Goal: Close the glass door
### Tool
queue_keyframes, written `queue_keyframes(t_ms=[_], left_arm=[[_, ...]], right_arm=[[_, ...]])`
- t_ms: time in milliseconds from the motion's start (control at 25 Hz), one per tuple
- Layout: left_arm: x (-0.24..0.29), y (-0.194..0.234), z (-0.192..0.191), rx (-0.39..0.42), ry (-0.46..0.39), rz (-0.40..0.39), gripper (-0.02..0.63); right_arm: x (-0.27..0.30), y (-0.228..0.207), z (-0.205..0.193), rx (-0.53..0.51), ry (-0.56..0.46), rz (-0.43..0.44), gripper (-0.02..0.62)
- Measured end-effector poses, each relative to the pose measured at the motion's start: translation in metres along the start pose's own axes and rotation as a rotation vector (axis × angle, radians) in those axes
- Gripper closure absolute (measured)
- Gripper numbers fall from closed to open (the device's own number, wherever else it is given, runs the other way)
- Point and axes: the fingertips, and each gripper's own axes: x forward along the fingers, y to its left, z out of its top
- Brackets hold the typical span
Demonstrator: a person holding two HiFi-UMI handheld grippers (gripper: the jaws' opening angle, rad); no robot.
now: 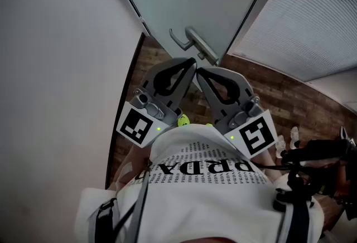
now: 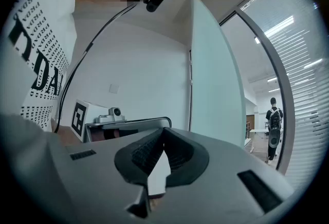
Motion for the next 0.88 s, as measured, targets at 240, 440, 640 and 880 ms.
queue_keyframes(t_ms=[240,440,640,880], left_arm=[[0.003,0.003,0.004,0.006,-0.008,0.004,0.614],[0.003,0.005,0.006,0.009,-0.009,0.013,0.614],[0.004,0.004,0.009,0.004,-0.016,0.013,0.614],[0.002,0.012,0.005,-0.038,-0.006,-0.009,0.614]], right_arm=[[0.002,-0.003,0.004,-0.015,-0.008,-0.004,0.598],[0.004,-0.004,0.007,-0.018,-0.017,-0.003,0.597],[0.002,-0.004,0.010,-0.019,-0.043,-0.022,0.597],[0.004,-0.014,0.014,-0.032,-0.046,-0.076,0.597]])
